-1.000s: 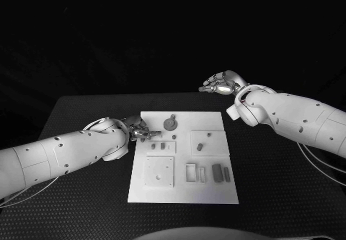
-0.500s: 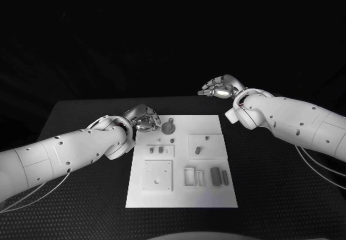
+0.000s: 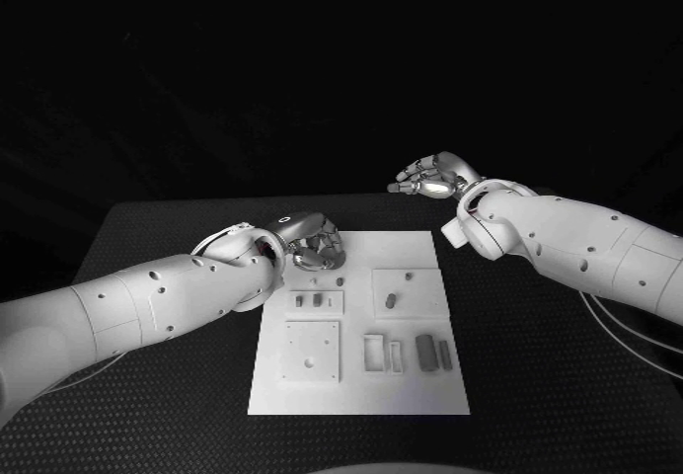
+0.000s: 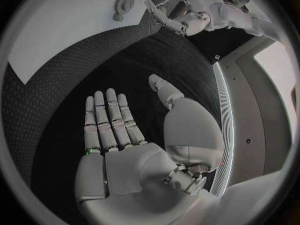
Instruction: Assemble the parts on the task board
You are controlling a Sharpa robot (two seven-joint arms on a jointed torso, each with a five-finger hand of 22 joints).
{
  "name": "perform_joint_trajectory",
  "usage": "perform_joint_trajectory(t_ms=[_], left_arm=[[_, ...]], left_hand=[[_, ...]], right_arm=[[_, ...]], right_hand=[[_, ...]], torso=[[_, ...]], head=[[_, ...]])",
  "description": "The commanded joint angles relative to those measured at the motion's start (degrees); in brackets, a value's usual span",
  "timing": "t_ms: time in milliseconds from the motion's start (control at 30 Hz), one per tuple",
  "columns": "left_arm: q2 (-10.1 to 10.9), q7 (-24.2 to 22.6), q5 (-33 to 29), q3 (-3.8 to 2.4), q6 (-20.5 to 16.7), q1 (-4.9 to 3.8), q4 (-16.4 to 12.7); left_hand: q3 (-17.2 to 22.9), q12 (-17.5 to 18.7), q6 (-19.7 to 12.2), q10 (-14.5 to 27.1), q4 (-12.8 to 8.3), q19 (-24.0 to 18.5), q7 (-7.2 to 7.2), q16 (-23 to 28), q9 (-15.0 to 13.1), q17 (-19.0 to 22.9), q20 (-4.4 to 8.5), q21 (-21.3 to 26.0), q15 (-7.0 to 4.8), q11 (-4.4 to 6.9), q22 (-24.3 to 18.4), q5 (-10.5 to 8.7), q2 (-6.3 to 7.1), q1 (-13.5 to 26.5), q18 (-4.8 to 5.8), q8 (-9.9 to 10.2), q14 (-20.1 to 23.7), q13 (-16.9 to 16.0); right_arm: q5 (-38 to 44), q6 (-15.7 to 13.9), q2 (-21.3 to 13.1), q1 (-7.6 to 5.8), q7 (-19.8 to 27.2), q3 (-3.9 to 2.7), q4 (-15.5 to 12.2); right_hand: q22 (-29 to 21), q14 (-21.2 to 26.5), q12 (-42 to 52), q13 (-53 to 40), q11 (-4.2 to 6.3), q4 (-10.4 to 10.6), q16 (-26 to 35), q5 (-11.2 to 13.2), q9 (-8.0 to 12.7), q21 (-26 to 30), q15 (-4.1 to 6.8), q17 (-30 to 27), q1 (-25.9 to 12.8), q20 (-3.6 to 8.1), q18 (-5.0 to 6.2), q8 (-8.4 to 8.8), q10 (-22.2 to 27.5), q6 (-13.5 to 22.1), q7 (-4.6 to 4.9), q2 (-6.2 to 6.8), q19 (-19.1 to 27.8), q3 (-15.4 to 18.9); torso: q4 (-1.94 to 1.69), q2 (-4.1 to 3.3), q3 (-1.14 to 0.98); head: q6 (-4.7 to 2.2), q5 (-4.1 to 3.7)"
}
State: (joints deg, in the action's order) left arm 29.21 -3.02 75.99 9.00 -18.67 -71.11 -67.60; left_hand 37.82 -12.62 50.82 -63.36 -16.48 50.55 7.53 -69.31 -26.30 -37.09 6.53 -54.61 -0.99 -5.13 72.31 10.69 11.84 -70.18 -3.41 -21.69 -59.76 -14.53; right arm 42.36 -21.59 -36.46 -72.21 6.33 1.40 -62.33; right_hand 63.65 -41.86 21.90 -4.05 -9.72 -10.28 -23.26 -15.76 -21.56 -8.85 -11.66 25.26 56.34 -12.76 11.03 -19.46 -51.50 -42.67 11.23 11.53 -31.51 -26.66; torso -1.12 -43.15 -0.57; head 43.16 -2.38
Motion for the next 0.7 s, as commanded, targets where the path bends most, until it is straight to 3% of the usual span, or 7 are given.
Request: perform_joint_trajectory(t_ms=[33, 200, 700], left_arm=[[-0.8, 1.1, 8.7, 0.01, 6.2, -0.11, 0.2], [-2.7, 1.3, 11.5, 0.08, 8.1, -0.08, 1.6], [-4.8, 1.1, 12.2, 0.32, 9.1, 0.00, 4.5]], left_hand=[[-0.8, 0.6, -0.4, -0.5, 0.0, 0.6, 0.07, -0.7, 0.1, -0.2, 0.18, -0.6, 0.03, -0.32, 0.3, -0.34, 0.83, 0.5, -2.68, 0.4, -0.4, 0.2], [-1.4, 1.5, -0.4, -1.2, 0.3, 1.3, 0.10, -2.0, 0.1, -0.4, 0.23, -1.2, -0.09, -0.20, 0.7, -0.30, 1.75, 1.6, -3.05, 0.5, -0.7, 0.4], [-2.0, 3.3, -0.2, -1.5, 1.1, 2.0, 0.46, -3.3, 0.0, -0.1, 0.14, -1.6, 0.07, -0.38, 1.3, -0.88, 1.56, 3.5, -3.48, 0.7, -0.7, 0.8]], right_arm=[[0.1, 0.7, 0.1, 0.03, 0.4, -0.01, 0.1], [0.1, 0.7, 0.3, 0.05, 0.4, -0.01, 0.1], [0.0, 0.7, 0.4, 0.05, 0.4, -0.02, -0.2]], right_hand=[[0.1, 0.5, -0.3, 0.1, -0.31, 0.3, -0.2, -0.4, 0.1, 0.3, -0.05, -0.1, -0.2, -0.06, -0.68, -0.26, 0.0, 0.4, 1.19, -0.11, -0.5, -0.1], [0.1, 0.5, -0.3, 0.1, -0.31, 0.3, -0.2, -0.4, 0.1, 0.3, -0.05, -0.1, -0.2, -0.06, -0.68, -0.26, 0.0, 0.4, 1.20, -0.12, -0.5, -0.1], [0.1, 0.5, -0.3, 0.1, -0.32, 0.3, -0.2, -0.4, 0.1, 0.3, -0.05, -0.1, -0.2, -0.06, -0.68, -0.27, 0.0, 0.4, 1.21, -0.14, -0.5, 0.0]], torso=[[0.06, -0.03, 0.02], [-0.04, 0.01, 0.02], [-0.12, 0.00, 0.03]], head=[[-0.02, -0.16], [0.03, -0.33], [0.07, -0.72]])
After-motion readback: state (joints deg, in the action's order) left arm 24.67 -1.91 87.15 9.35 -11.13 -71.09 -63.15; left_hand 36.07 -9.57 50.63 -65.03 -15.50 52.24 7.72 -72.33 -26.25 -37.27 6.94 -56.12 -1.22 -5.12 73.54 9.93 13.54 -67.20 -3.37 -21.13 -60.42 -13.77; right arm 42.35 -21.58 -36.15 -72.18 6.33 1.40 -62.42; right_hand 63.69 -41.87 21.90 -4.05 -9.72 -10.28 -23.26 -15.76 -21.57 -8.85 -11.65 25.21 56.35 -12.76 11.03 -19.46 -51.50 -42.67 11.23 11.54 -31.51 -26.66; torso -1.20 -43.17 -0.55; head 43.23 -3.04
